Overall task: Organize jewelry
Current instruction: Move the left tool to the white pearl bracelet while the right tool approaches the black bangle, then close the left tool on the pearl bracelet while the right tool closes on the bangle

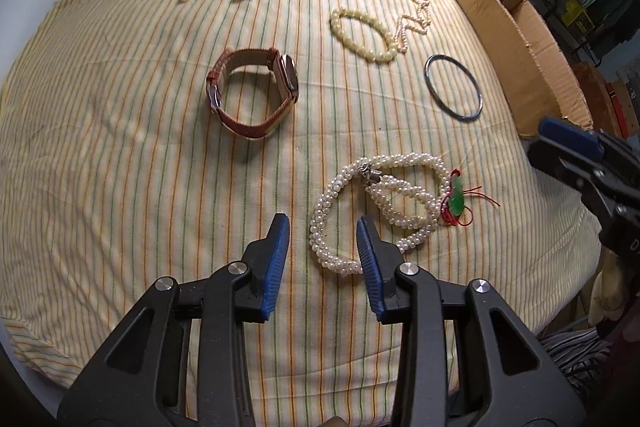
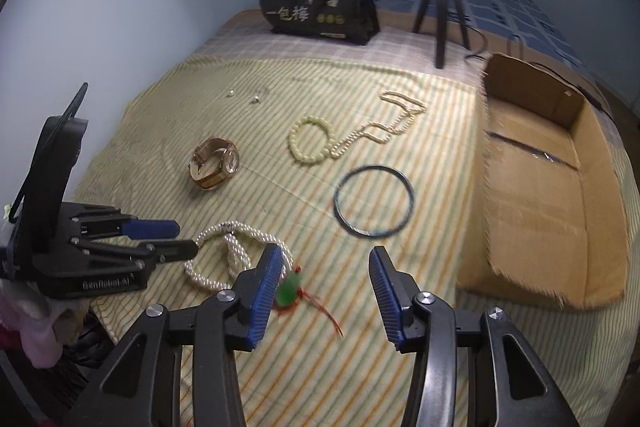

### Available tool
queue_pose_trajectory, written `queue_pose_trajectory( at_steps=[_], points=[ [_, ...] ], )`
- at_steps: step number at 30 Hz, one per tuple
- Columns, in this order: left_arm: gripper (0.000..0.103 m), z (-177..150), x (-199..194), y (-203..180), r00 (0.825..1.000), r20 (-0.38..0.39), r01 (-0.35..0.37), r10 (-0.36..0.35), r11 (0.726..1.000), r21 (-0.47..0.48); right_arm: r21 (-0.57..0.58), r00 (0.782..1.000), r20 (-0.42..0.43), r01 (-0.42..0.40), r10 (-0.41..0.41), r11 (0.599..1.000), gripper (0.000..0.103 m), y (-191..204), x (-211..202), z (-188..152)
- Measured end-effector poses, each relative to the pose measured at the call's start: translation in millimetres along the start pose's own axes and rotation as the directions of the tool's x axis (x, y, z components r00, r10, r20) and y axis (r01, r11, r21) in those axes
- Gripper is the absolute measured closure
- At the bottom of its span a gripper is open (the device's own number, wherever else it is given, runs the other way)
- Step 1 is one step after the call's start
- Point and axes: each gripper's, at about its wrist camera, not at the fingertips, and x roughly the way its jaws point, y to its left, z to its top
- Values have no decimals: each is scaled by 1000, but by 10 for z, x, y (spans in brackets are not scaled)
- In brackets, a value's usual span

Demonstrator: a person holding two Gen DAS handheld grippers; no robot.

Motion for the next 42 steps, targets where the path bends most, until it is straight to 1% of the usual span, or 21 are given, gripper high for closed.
queue_pose_trajectory(
  at_steps=[1,3,4,8,11,14,17,20,21,24,25,26,28,29,31,32,36,38,42],
  points=[
    [68,0,19,2,1000,-3,-3,3,1000,-3,-5,1000,-12,-6,5,1000,60,2,54,32],
    [68,3,61,-2,1000,-7,-12,12,1000,-9,-2,999,-49,-17,17,1000,63,-20,209,101],
    [68,7,89,5,1000,-11,-17,17,1000,-13,-2,998,-65,-10,10,1000,65,-30,280,134],
    [68,28,162,31,1000,-24,-19,18,999,-30,-30,993,-105,41,-44,999,66,-28,505,234],
    [68,60,228,-4,999,-30,-23,22,999,-26,-45,991,-118,53,-58,998,66,-9,592,285],
    [68,72,273,-10,999,-30,-30,29,999,-28,-75,988,-129,80,-89,994,66,39,695,333],
    [68,79,290,-19,998,-31,-50,49,999,-18,-102,982,-145,109,-123,989,66,71,803,347],
    [68,74,286,-26,998,-25,-52,52,999,-14,-117,977,-163,120,-138,986,67,95,928,330],
    [69,72,284,-24,998,-24,-53,53,999,-11,-122,976,-163,122,-141,985,67,93,956,330],
    [78,89,287,-31,997,-21,-68,68,998,-6,-129,977,-155,127,-147,984,69,107,994,328],
    [84,95,285,-28,997,-21,-68,68,998,-9,-133,978,-151,127,-147,983,72,117,1001,324],
    [87,97,282,-17,998,-21,-67,66,998,-13,-137,978,-148,127,-147,982,75,131,1009,319],
    [96,79,250,28,998,-24,-58,58,998,-26,-150,978,-139,135,-156,980,85,154,1011,310],
    [96,76,243,37,998,-25,-54,53,998,-30,-153,978,-136,138,-160,979,88,156,1005,308],
    [97,56,220,47,998,-25,-50,49,998,-31,-152,978,-132,140,-161,978,99,138,991,308],
    [97,45,203,52,999,-25,-46,46,998,-32,-150,978,-132,140,-160,979,100,142,973,301],
    [97,58,123,59,1000,-13,-7,7,999,-54,-91,986,-129,92,-104,992,102,38,893,331],
    [97,66,42,48,1000,10,-1,1,998,-56,-64,990,-122,68,-76,996,102,-5,845,342],
    [97,106,-167,26,997,64,40,-36,997,-62,-12,995,-99,22,-23,1000,102,-83,714,367]
  ],
)
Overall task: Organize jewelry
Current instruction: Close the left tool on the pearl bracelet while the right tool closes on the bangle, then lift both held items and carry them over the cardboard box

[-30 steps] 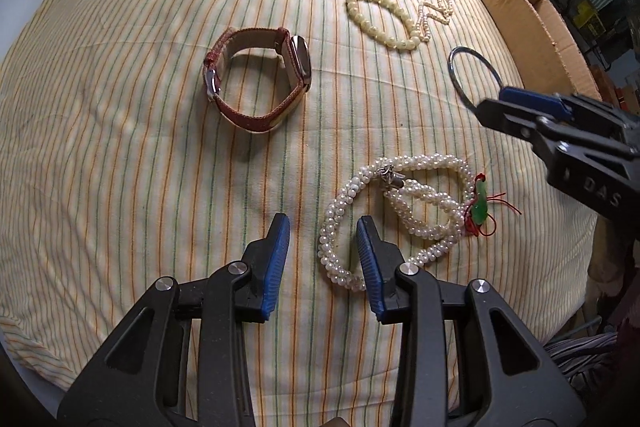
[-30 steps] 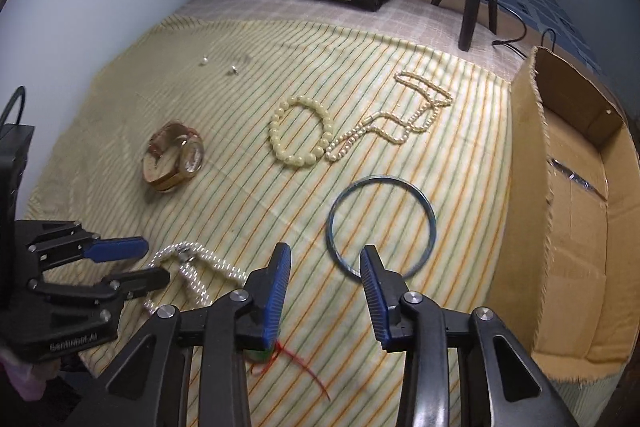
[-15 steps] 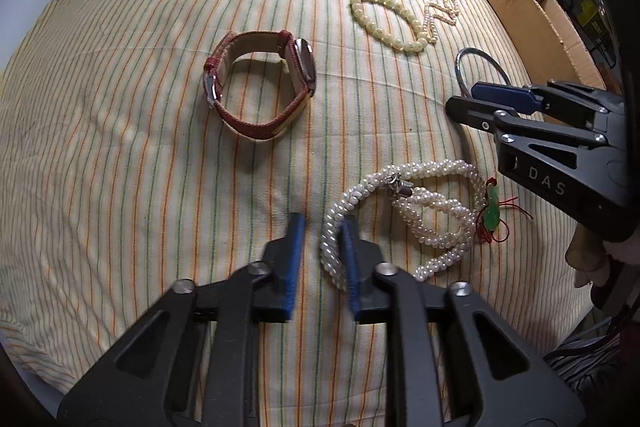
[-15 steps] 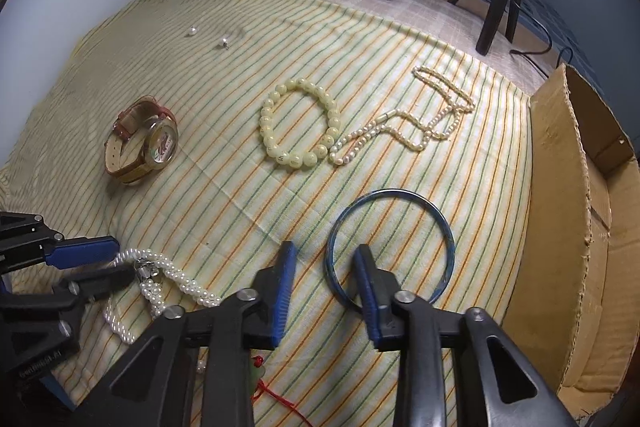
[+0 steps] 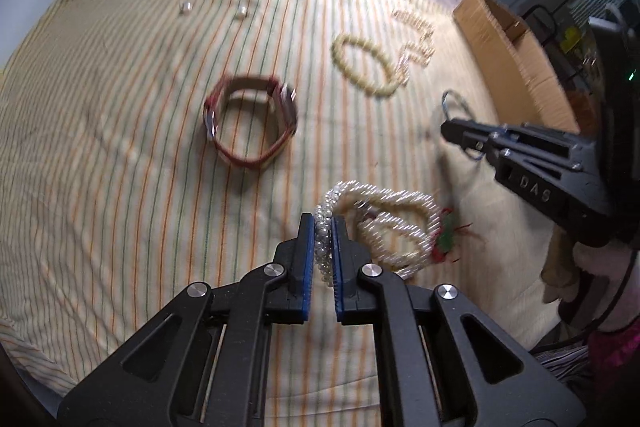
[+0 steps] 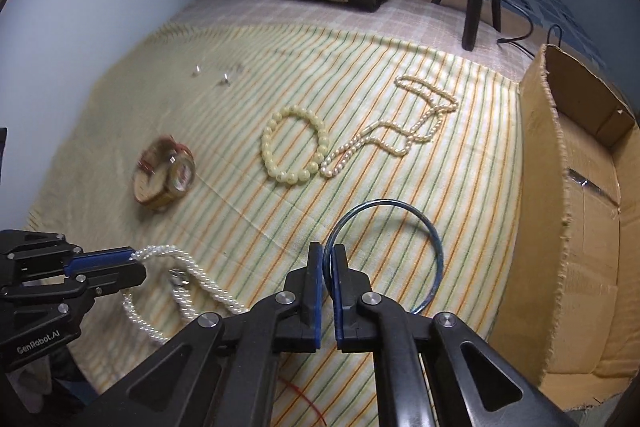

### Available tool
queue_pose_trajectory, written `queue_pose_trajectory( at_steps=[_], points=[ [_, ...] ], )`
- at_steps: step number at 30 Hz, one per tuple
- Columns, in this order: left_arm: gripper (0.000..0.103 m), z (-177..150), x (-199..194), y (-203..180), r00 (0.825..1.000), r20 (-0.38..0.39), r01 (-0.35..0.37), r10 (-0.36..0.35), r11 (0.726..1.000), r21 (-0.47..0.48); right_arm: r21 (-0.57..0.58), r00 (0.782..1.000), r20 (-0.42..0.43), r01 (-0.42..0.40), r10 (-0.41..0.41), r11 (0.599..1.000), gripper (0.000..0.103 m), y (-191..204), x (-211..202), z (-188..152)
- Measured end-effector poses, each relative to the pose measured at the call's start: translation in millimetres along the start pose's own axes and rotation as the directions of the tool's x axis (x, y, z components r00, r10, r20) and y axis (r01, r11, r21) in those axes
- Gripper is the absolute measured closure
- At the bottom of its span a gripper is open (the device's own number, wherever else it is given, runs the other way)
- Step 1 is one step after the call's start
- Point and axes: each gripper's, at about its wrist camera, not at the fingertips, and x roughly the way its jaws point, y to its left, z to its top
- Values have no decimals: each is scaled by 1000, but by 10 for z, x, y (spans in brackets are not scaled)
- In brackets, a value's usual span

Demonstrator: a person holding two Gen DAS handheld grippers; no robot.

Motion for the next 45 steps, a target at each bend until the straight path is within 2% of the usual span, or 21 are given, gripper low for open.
queue_pose_trajectory(
  at_steps=[5,11,21,27,35,45],
  points=[
    [97,23,-202,-92,998,52,39,-39,999,15,26,1000,26,3,-3,1000,102,-109,-144,0],
    [97,73,-256,-192,996,64,64,-65,998,18,58,999,25,27,-29,998,102,-268,-193,-28],
    [97,195,-525,-306,983,150,100,-105,994,38,136,991,104,-102,88,985,102,-359,-472,-24],
    [97,275,-751,-326,968,208,140,-144,990,33,119,983,154,-121,102,985,102,-269,-682,-29],
    [97,400,-1014,-368,949,272,152,-160,987,48,84,974,215,-93,74,992,102,-188,-942,-23],
    [97,603,-1330,-506,938,309,130,-155,986,100,92,958,285,-71,42,993,102,-347,-1345,-16]
  ],
)
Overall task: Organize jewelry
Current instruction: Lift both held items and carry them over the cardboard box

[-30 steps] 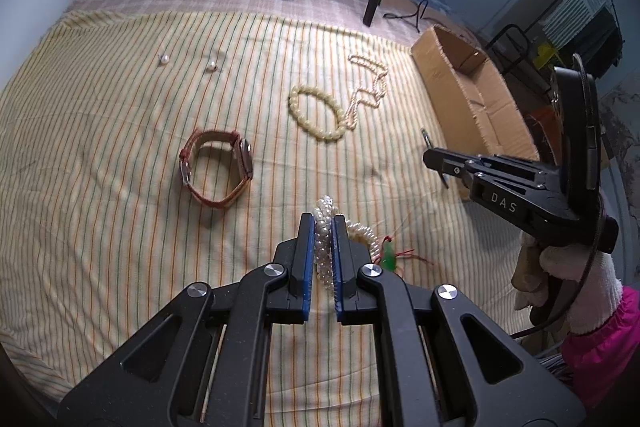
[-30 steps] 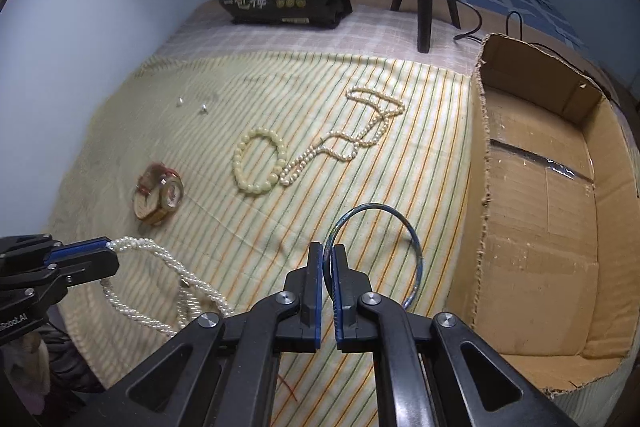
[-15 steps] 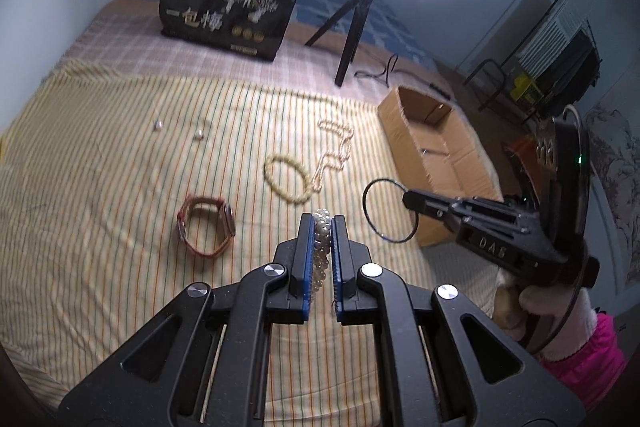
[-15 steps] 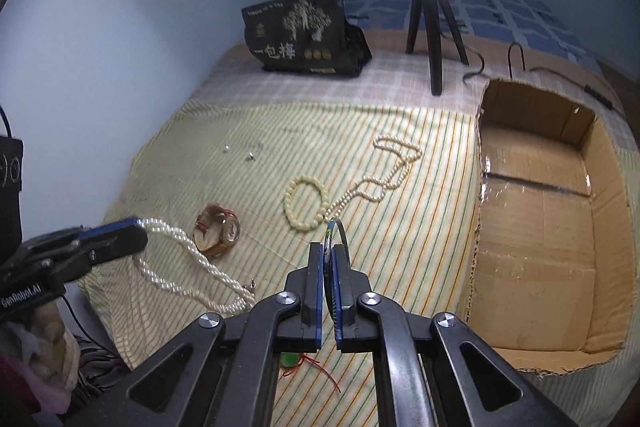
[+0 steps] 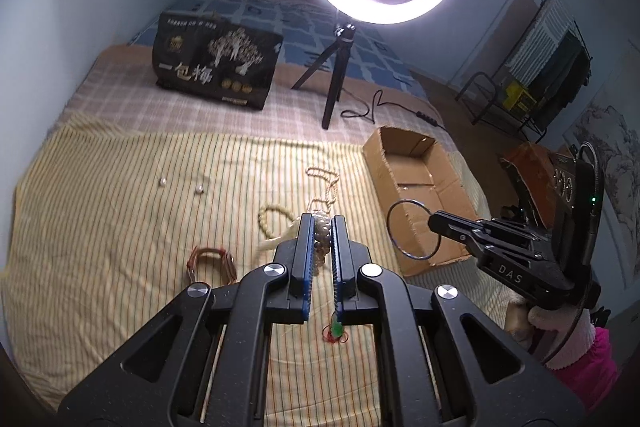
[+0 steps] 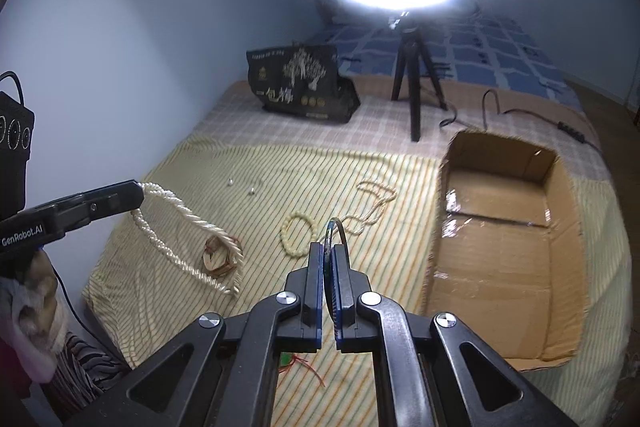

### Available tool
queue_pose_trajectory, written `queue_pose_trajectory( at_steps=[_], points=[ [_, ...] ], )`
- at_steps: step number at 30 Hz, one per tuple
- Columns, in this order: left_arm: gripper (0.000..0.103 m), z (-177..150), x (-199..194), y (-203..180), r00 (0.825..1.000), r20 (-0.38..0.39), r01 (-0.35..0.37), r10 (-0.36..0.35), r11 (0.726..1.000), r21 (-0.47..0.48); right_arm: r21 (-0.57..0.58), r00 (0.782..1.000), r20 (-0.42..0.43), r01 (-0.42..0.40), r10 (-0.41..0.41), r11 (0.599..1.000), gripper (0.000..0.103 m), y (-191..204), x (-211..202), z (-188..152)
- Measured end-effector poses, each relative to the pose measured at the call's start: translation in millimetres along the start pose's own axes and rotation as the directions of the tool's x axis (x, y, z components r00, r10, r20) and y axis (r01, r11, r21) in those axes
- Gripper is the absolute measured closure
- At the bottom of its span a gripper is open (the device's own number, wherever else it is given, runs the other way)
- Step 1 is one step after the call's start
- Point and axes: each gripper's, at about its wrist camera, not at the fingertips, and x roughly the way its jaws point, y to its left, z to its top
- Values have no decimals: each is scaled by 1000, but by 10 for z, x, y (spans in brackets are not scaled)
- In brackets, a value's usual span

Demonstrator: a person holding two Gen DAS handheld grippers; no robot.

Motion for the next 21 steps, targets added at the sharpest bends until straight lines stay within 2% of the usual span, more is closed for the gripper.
queue_pose_trajectory(
  at_steps=[9,21],
  points=[
    [97,323,-93,-355,999,41,34,-36,998,59,13,996,67,58,-59,998,102,-363,-426,169],
    [97,597,62,-1143,990,55,123,-132,983,140,25,986,73,149,-151,989,102,-939,-642,326]
  ],
)
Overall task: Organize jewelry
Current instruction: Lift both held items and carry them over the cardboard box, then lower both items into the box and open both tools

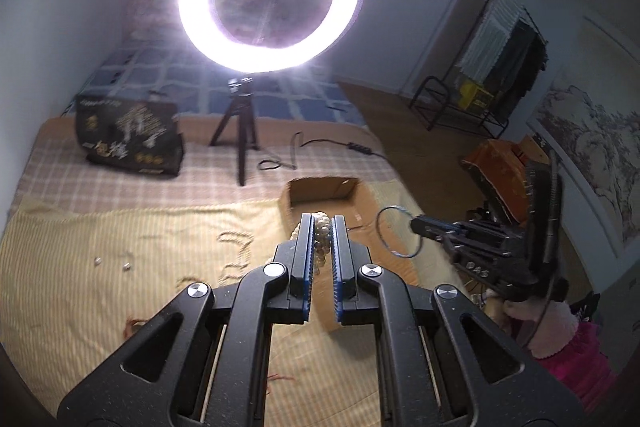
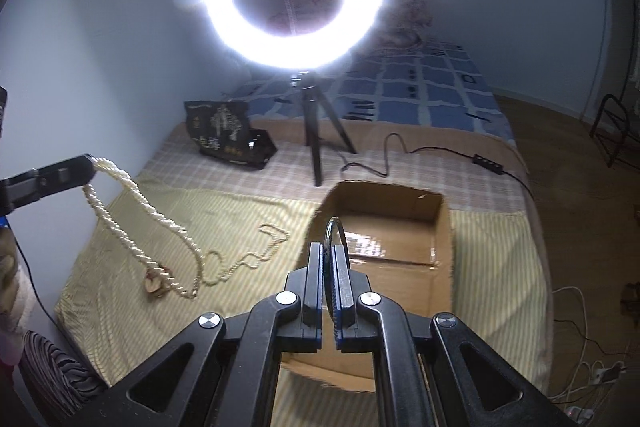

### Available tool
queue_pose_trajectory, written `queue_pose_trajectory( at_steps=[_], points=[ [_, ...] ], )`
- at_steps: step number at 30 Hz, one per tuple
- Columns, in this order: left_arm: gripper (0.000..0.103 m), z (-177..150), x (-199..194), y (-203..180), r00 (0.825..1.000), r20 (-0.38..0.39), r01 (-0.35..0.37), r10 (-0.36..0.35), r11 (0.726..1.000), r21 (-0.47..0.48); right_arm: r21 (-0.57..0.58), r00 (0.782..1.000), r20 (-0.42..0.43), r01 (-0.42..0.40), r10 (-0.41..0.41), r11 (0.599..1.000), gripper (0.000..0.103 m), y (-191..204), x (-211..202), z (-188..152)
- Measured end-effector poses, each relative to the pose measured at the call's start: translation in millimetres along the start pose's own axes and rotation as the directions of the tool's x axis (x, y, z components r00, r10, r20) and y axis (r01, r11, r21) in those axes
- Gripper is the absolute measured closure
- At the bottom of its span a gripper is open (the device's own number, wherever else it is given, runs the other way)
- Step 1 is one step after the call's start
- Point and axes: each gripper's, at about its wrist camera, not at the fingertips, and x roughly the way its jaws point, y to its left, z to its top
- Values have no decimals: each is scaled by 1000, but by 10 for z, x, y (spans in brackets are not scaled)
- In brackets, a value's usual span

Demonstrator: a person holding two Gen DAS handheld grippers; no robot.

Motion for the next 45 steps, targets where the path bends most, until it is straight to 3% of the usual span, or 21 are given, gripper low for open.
queue_pose_trajectory(
  at_steps=[11,19,28,41,42,45],
  points=[
    [97,226,347,-557,998,2,68,-69,996,49,44,1000,-4,21,-20,999,102,-412,88,29],
    [97,150,815,-715,995,-64,84,-81,995,47,56,999,-41,33,-31,998,102,-579,256,8],
    [97,-56,1167,-595,987,-154,53,-49,998,18,86,997,-81,23,-16,996,102,-706,525,-79],
    [97,-448,1612,-369,961,-275,9,-8,1000,2,133,987,-158,17,4,991,101,-812,869,-319],
    [97,-472,1636,-361,960,-281,9,-7,1000,5,131,987,-162,18,3,991,100,-809,888,-334],
    [97,-518,1674,-343,958,-288,18,-12,1000,17,137,987,-162,13,10,991,75,-806,908,-362]
  ],
)
